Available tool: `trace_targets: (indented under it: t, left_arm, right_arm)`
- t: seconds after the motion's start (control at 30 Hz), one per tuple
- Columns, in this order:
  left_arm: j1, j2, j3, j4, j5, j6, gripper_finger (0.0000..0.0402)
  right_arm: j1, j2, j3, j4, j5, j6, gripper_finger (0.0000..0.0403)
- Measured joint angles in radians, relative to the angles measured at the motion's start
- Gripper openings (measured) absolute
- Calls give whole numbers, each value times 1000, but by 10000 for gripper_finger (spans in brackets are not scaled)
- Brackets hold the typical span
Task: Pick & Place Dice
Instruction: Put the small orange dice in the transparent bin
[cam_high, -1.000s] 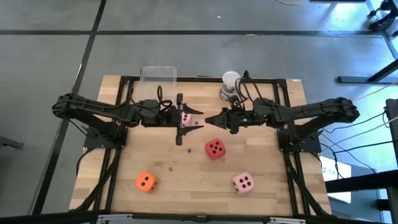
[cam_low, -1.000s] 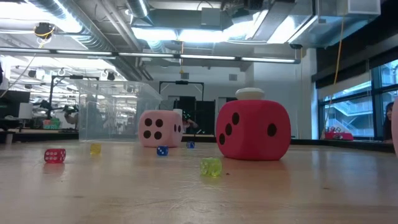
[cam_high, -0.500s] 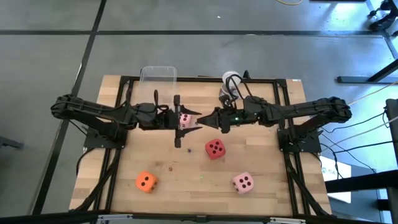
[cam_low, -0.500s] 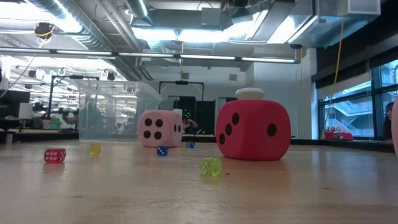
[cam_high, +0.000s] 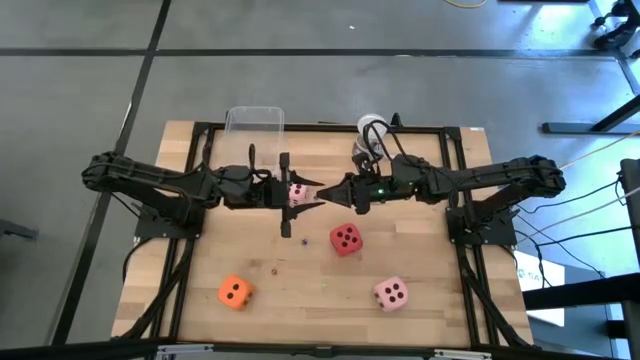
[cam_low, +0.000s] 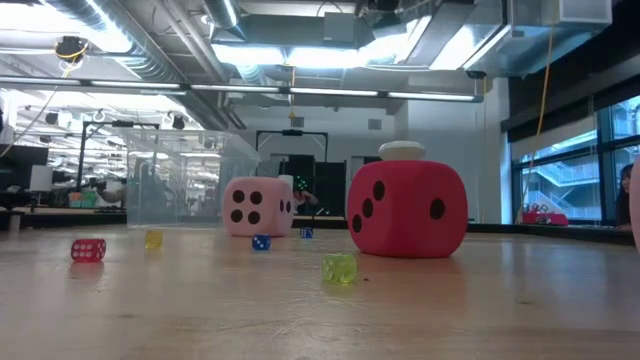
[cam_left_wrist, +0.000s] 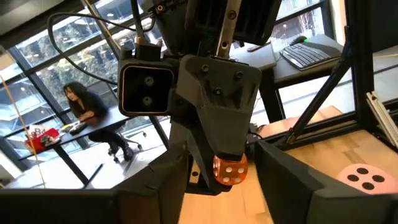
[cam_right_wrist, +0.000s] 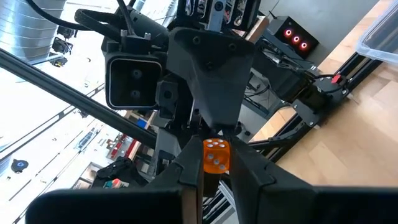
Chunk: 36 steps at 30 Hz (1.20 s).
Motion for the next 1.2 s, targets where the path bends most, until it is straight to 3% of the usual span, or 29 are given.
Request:
trace_targets:
  t: [0.53, 0.97, 1.2]
  left_arm:
    - [0, 0, -1, 33, 22, -1, 16]
    - [0, -1, -1, 40, 23, 1, 16]
    - [0, -1, 0, 53, 32, 5, 15]
  right_arm:
    - [-4, -2, 0, 4, -5, -7, 47]
    - [-4, -1, 0, 26, -25, -22, 47]
    - [-4, 1, 0, 38, -32, -29, 132]
